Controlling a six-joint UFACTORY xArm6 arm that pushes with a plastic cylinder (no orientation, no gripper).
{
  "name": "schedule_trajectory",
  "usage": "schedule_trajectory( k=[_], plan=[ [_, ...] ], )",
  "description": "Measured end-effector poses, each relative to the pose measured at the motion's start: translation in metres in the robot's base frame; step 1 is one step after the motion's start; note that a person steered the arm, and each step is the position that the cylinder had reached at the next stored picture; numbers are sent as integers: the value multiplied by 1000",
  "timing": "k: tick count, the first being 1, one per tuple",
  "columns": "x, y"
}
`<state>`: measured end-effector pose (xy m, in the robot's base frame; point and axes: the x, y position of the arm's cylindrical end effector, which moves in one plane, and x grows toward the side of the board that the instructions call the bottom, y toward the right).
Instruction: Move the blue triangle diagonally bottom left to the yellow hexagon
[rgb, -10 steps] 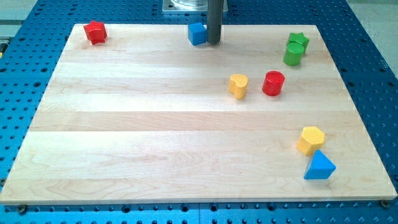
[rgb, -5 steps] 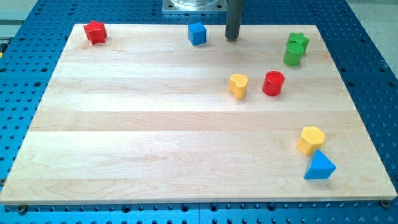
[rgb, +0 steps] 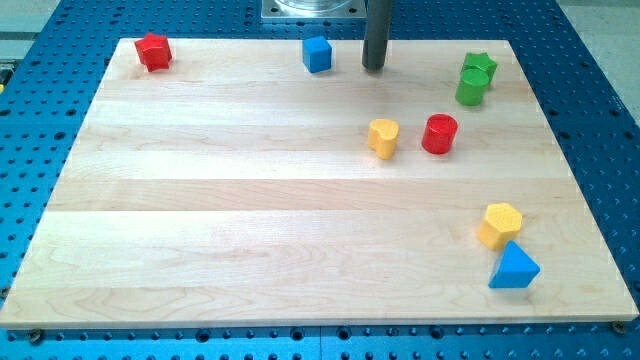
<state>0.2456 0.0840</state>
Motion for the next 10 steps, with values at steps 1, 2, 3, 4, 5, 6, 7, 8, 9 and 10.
schedule_trajectory(
  k=[1, 2, 3, 4, 5, 6, 7, 8, 9, 10],
  plan=[
    [24, 7],
    [71, 44],
    [78, 98],
    [97, 105],
    [105, 170],
    [31, 224],
    [-22, 196],
    [-7, 141],
    [73, 122],
    [73, 123]
  ],
)
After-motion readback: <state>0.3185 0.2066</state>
